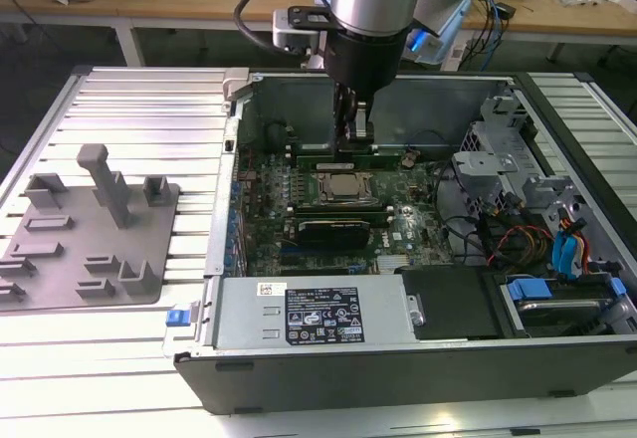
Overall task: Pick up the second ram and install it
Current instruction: 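Pick up the second ram and move it above second insertion slot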
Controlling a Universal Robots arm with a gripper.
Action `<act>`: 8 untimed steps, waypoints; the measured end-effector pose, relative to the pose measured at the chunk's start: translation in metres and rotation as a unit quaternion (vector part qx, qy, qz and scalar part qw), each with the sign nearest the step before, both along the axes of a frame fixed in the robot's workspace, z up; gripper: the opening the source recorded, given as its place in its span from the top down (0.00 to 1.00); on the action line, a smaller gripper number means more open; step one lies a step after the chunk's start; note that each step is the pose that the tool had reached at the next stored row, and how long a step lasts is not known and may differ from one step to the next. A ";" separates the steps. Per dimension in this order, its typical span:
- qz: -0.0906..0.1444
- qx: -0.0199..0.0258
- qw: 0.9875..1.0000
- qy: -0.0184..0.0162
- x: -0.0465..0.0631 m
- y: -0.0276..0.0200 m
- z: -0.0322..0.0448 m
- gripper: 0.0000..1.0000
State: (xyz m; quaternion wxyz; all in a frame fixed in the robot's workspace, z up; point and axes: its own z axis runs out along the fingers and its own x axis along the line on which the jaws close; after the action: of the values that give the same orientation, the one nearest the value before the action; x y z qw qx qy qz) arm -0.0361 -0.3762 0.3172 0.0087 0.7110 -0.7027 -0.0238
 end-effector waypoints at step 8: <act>0.000 0.000 1.000 0.000 0.000 0.0054 -0.0176 0.91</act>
State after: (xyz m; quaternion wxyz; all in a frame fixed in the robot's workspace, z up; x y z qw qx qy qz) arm -0.0361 -0.3708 0.2996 0.0091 0.7110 -0.7027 -0.0234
